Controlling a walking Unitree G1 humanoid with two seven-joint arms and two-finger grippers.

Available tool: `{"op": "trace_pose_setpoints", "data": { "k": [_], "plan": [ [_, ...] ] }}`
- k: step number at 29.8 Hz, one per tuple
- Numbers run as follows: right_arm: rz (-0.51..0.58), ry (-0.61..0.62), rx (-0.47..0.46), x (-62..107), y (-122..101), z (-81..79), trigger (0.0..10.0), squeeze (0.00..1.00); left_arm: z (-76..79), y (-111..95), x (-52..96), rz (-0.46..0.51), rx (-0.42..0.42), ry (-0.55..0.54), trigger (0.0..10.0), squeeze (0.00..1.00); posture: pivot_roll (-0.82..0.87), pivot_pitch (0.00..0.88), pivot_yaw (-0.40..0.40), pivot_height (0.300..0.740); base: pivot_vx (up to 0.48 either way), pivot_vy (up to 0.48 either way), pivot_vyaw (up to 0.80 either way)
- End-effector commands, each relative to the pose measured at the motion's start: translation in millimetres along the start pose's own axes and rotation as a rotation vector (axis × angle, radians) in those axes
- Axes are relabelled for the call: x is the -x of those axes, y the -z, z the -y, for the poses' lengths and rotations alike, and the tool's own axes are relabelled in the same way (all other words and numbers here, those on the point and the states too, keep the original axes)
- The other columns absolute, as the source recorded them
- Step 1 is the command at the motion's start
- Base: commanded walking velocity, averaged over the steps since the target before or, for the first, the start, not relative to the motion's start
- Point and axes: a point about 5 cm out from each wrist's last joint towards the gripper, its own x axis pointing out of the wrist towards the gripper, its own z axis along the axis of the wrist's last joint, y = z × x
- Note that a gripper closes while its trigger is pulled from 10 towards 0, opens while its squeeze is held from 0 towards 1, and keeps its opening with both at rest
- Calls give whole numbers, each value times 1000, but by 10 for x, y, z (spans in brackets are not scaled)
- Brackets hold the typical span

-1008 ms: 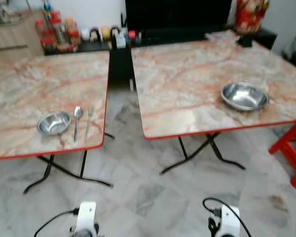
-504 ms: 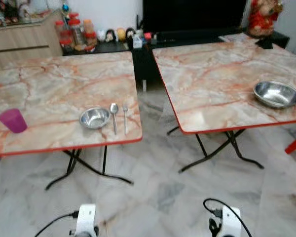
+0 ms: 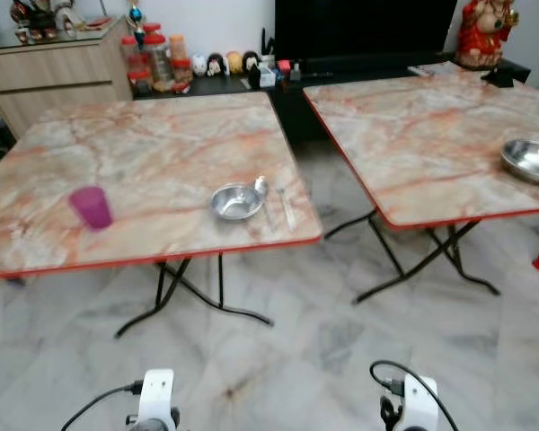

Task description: Setting the table

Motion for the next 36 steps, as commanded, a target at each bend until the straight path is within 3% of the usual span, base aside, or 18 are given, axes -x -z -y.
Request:
{"op": "trace_pose_setpoints", "data": {
  "k": [1,29,36],
  "plan": [
    [11,2,-2,-9,-37,7,10000,0,10,-37,-5,14,-2,7,10000,0,8,0,1,740,0,0,0],
    [17,-4,0,-12,-50,-1,10000,0,33,-31,0,32,-13,23,10000,0,-2,0,16,740,0,0,0],
    [13,-7,3,-9,-36,-14,10000,0,28,-37,-1,30,-60,25,10000,0,2,0,17,740,0,0,0]
  ]
}}
